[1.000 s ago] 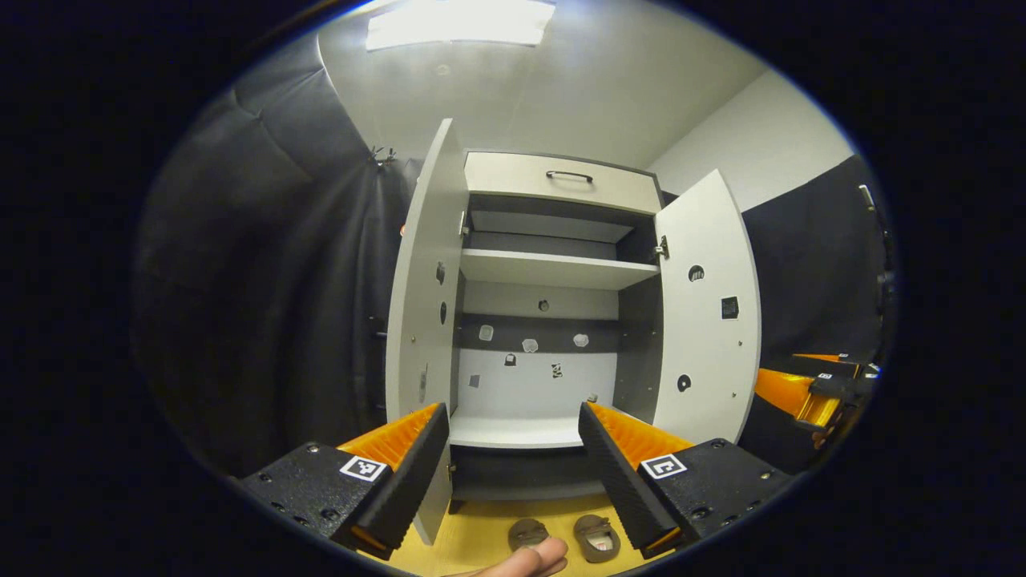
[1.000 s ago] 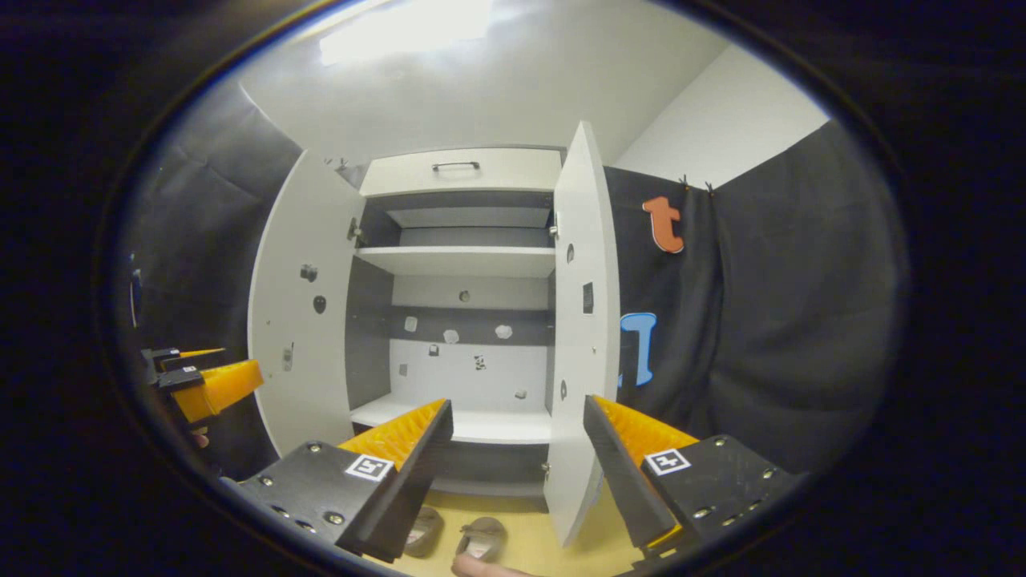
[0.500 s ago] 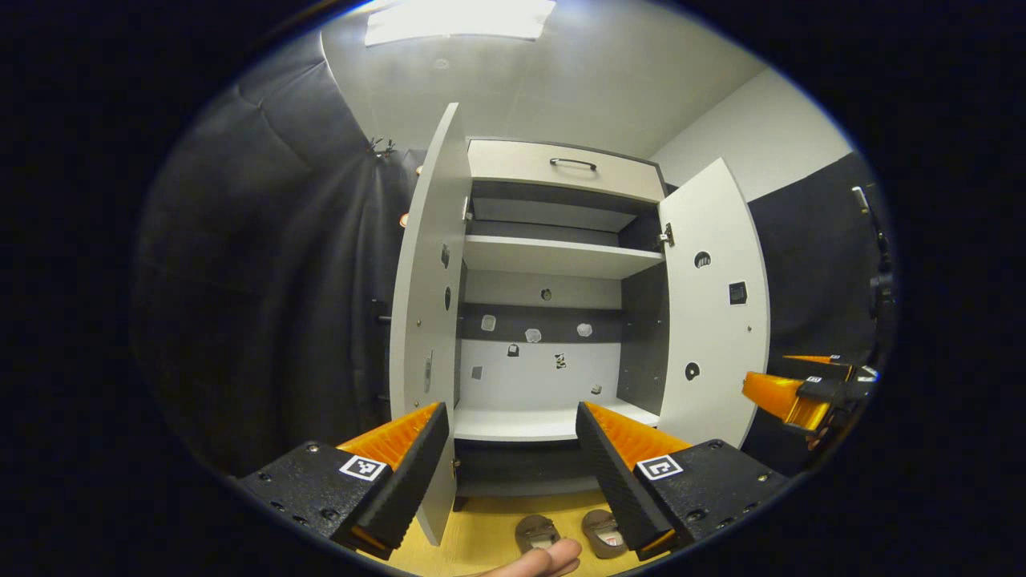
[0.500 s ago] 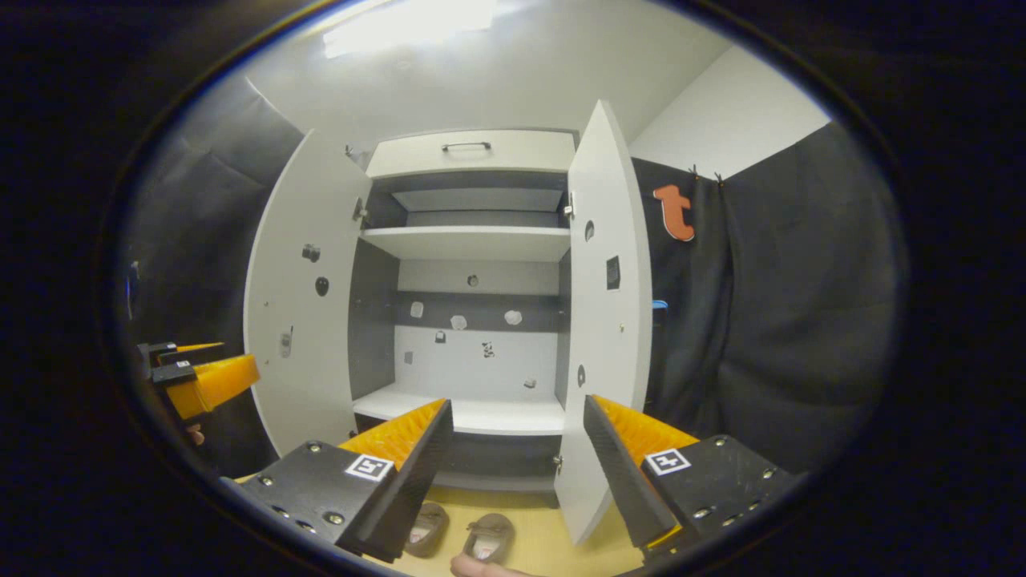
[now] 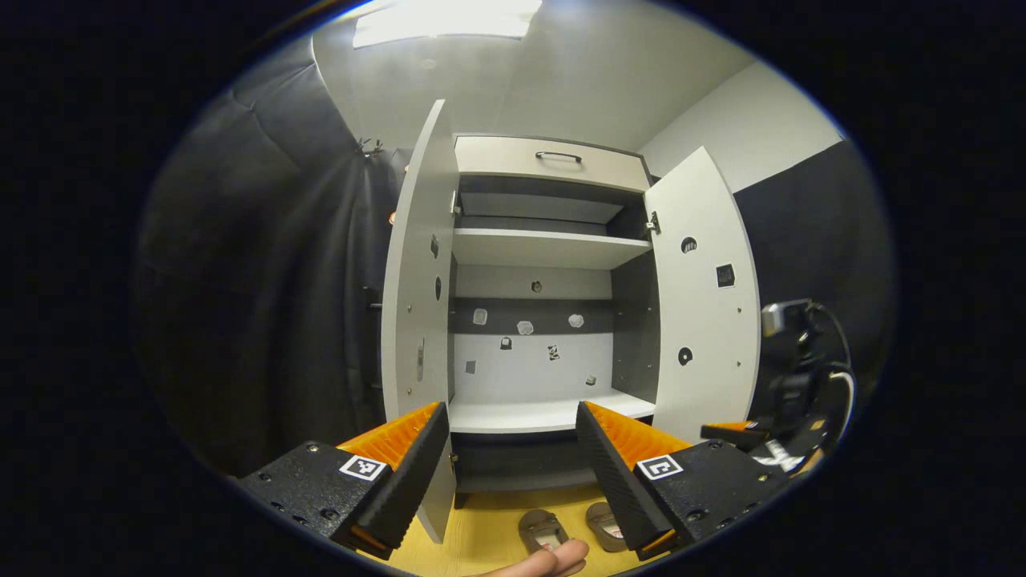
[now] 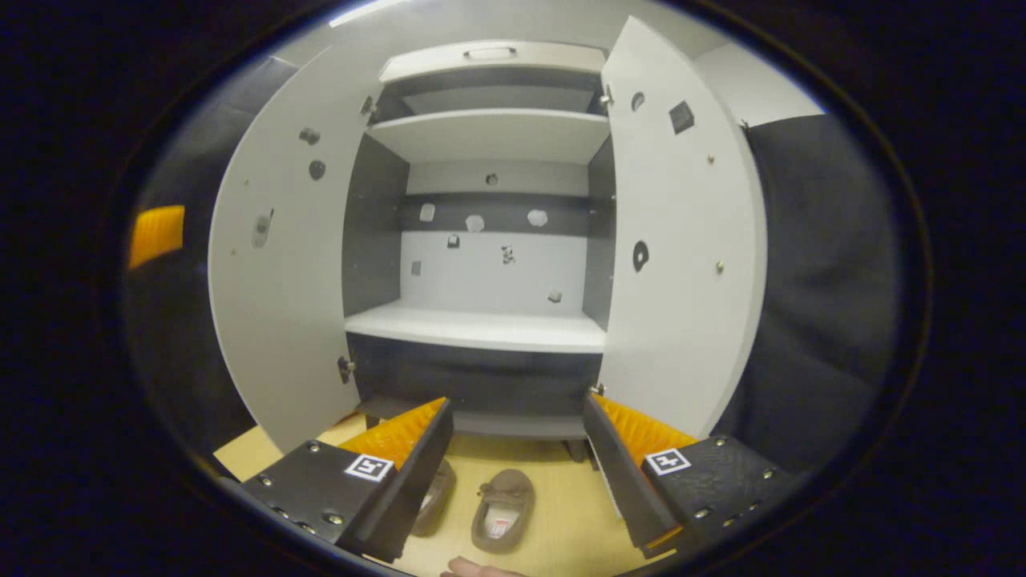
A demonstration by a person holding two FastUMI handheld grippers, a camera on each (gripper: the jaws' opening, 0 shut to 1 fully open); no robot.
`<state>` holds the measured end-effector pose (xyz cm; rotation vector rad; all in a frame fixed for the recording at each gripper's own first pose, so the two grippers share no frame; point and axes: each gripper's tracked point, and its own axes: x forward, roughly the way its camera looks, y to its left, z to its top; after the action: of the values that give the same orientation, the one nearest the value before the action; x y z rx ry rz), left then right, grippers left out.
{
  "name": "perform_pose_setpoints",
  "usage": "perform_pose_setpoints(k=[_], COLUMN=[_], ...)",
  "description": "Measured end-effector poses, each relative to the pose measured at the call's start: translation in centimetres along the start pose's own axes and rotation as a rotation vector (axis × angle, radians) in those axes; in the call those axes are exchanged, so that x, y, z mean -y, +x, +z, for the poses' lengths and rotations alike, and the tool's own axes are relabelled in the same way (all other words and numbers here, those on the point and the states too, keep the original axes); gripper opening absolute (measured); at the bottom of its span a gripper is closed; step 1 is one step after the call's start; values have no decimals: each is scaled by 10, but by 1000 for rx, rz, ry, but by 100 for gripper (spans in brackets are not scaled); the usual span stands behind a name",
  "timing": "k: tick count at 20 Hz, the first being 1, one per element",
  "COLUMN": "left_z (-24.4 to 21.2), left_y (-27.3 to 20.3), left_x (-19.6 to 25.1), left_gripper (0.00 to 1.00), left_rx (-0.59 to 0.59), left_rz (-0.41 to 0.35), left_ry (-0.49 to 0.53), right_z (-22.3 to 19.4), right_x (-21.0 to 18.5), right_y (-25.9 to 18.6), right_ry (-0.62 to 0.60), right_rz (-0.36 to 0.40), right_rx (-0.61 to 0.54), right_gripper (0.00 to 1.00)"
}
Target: Grab one shoe with the right hand and put it into the shoe cabinet, grab the other shoe with the left hand and put it into the shoe cabinet; then close the right door with the right hand and the left door with the left hand.
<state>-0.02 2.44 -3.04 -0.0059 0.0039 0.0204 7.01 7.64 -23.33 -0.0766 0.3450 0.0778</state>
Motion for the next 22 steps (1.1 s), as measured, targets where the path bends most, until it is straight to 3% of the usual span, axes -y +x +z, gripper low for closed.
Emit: perform_pose_setpoints(k=[4, 5, 7, 10, 15, 19, 20, 22], left_z=[-1, -1, -1, -1, -2, -21, -23, -23], left_y=[-7, -9, -10, -11, -3, 14, 19, 28], left_x=[-7, -8, -12, -15, -16, -6, -7, -1], left_gripper=[98, 98, 96, 96, 98, 98, 98, 98], left_rx=[6, 6, 10, 17, 37, -1, 1, 16], left_rz=[5, 6, 9, 11, 0, -18, -8, -13], left_ry=[1, -2, -7, -16, -19, -39, -42, -39], right_z=[-83, -105, -146, -197, -260, -282, -287, -293], right_x=[-19, -22, -29, -52, -49, -45, -43, -47], right_y=[32, 39, 46, 48, 66, 99, 105, 114], right_ry=[-16, -21, -17, 30, -2, 56, 63, 96], right_rz=[22, 22, 27, 87, 45, 28, 14, 27], right_rx=[-156, -197, -277, -385, -452, -466, -472, -471], right_gripper=[98, 94, 98, 96, 90, 78, 62, 53])
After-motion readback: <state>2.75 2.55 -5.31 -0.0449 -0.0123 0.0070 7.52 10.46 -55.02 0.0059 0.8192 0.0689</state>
